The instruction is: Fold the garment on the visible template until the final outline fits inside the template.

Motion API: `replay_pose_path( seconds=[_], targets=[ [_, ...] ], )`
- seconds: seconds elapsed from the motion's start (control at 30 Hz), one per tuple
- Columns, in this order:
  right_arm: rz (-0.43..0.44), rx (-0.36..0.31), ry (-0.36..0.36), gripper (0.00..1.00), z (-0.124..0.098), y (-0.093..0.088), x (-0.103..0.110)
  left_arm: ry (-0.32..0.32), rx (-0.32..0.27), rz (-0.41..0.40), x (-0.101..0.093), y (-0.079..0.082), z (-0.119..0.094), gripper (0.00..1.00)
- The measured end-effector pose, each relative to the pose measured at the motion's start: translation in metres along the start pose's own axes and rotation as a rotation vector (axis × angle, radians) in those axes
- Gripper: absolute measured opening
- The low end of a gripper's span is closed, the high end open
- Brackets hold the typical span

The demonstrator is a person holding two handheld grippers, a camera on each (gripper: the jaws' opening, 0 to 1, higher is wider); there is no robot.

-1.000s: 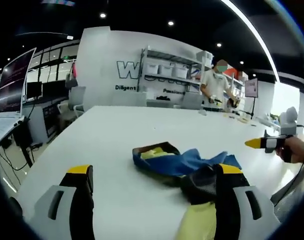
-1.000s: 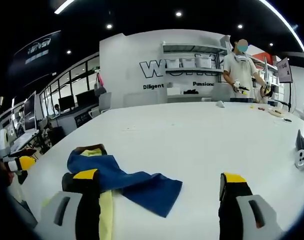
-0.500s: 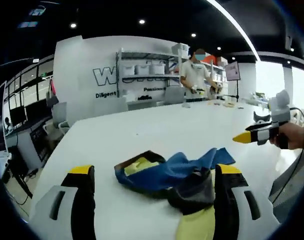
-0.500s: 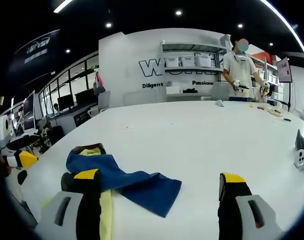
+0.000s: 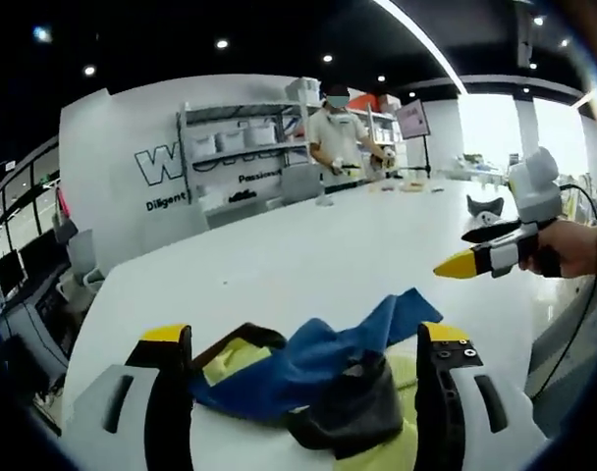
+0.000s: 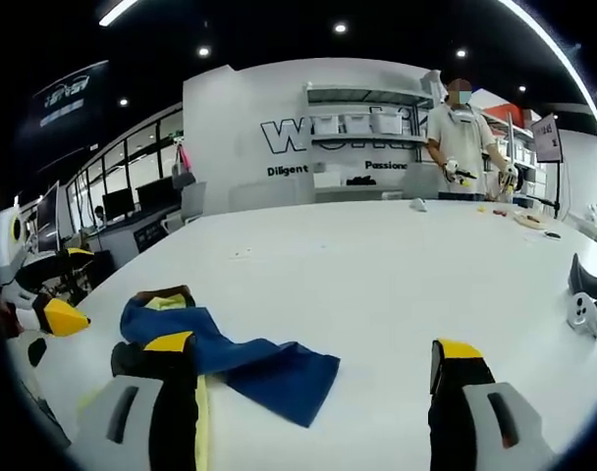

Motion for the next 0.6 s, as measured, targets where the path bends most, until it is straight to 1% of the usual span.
replay_pose_path(
  seconds=[0.07, 0.13, 0.2, 0.27, 0.37, 0.5, 0.6],
  targets=[
    [0.000, 0.000, 0.001, 0.98, 0.000, 0.000, 0.000, -0.011, 0.010, 0.004, -0.002, 0.001, 0.005, 0.88],
    [0.004, 0.001, -0.002, 0.98, 0.000, -0.001, 0.000, -0.031, 0.025, 0.016, -0.005, 0.001, 0.015, 0.87],
    [0.031, 0.001, -0.002, 0.98, 0.000, -0.001, -0.001, -0.073, 0.043, 0.024, -0.010, 0.000, 0.024, 0.86],
    [0.037, 0.005, 0.001, 0.98, -0.001, -0.002, -0.001, -0.097, 0.059, 0.042, -0.014, 0.000, 0.033, 0.83],
    [0.037, 0.004, 0.000, 0.98, -0.002, -0.002, 0.000, -0.122, 0.070, 0.058, -0.023, -0.002, 0.047, 0.77],
    [0.028, 0.003, -0.008, 0.98, -0.001, -0.003, -0.002, -0.150, 0.076, 0.053, -0.031, -0.005, 0.058, 0.73],
    [0.035, 0.014, -0.014, 0.98, -0.001, -0.004, -0.004, -0.162, 0.077, 0.049, -0.033, -0.007, 0.064, 0.72]
  ],
)
Point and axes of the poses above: the point that each gripper's makers call its tool centre point, and the gripper's own axes: z roughly forward along the fingers, x roughly to its left, y roughly out of its top, the point moved 8 cm from there along -z, roughly backward along the fingers, and after that the axes turned 11 degrees about -y, right-handed, at the moved point
